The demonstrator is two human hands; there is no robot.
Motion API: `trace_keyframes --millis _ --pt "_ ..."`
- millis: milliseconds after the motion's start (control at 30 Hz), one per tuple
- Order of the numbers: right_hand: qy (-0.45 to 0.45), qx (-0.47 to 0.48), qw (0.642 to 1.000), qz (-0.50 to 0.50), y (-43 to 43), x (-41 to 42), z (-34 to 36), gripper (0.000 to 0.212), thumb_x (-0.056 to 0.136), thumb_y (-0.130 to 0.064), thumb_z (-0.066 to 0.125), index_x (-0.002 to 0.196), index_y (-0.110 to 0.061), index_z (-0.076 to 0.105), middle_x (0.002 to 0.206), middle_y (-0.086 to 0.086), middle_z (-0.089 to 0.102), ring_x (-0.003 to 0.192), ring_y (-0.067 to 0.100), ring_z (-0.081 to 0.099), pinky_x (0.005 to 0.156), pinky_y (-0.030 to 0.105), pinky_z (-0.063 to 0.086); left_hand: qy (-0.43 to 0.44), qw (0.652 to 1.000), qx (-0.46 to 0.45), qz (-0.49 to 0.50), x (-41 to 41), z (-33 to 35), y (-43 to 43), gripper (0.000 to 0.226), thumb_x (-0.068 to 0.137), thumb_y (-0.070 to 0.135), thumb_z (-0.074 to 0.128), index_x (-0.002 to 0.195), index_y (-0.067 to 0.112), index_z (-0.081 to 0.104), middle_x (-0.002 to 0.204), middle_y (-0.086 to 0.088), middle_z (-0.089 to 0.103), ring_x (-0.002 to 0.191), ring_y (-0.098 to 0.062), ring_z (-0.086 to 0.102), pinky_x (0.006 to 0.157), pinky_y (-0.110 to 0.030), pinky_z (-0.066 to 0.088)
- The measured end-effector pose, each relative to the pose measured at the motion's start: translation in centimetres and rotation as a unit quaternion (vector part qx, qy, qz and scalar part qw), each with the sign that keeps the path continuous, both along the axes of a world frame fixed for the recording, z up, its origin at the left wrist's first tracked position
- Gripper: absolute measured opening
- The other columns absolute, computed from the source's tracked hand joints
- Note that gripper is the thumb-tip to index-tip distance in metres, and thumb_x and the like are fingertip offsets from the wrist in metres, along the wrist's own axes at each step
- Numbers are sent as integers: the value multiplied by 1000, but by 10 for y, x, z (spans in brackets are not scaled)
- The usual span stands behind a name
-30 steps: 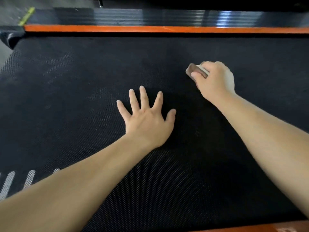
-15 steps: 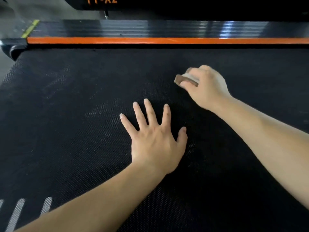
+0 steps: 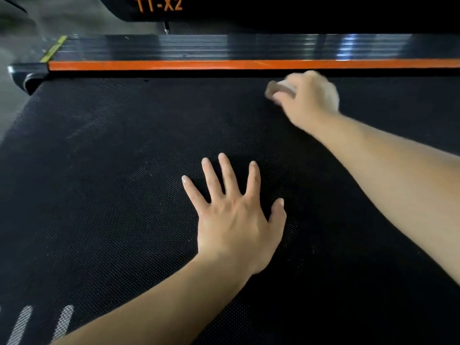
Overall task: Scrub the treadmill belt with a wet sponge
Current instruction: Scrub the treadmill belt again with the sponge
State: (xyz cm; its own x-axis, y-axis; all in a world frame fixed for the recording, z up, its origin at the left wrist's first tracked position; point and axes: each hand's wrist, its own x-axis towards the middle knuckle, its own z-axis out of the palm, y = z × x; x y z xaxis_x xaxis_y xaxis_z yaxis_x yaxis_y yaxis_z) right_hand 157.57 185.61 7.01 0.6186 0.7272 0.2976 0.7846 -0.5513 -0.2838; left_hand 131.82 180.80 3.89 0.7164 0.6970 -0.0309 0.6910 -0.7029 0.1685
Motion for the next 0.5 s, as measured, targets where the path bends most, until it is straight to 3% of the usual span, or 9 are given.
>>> trace_keyframes --millis 100,267,400,500 --pt "5 1 992 -127 7 18 3 27 98 -43 57 107 -20 68 107 6 68 102 31 63 90 44 49 5 1000 2 -5 0 -1 0 80 96 71 10 163 29 -2 168 -22 -14 151 -45 -25 115 -73 -13" --pt "11 -9 999 37 -3 4 -3 31 97 -43 60 116 -21 68 103 4 62 94 26 58 80 42 50 0 1000 3 1 0 0 0 82 95 72 9 163 29 1 169 -22 -11 152 -45 -23 116 -73 -11" --pt "20 -1 988 -154 -12 47 12 23 97 -40 56 104 -21 67 104 7 69 101 32 64 86 44 52 18 1000 13 -6 1 1 0 83 93 72 5 163 27 -6 168 -23 -15 151 -46 -25 116 -73 -11" --pt "21 6 990 -139 -7 39 5 24 98 -41 55 98 -19 65 101 6 69 98 31 64 85 43 52 10 1000 11 -1 1 -3 -1 83 94 72 6 163 27 0 169 -23 -11 152 -46 -21 116 -73 -10"
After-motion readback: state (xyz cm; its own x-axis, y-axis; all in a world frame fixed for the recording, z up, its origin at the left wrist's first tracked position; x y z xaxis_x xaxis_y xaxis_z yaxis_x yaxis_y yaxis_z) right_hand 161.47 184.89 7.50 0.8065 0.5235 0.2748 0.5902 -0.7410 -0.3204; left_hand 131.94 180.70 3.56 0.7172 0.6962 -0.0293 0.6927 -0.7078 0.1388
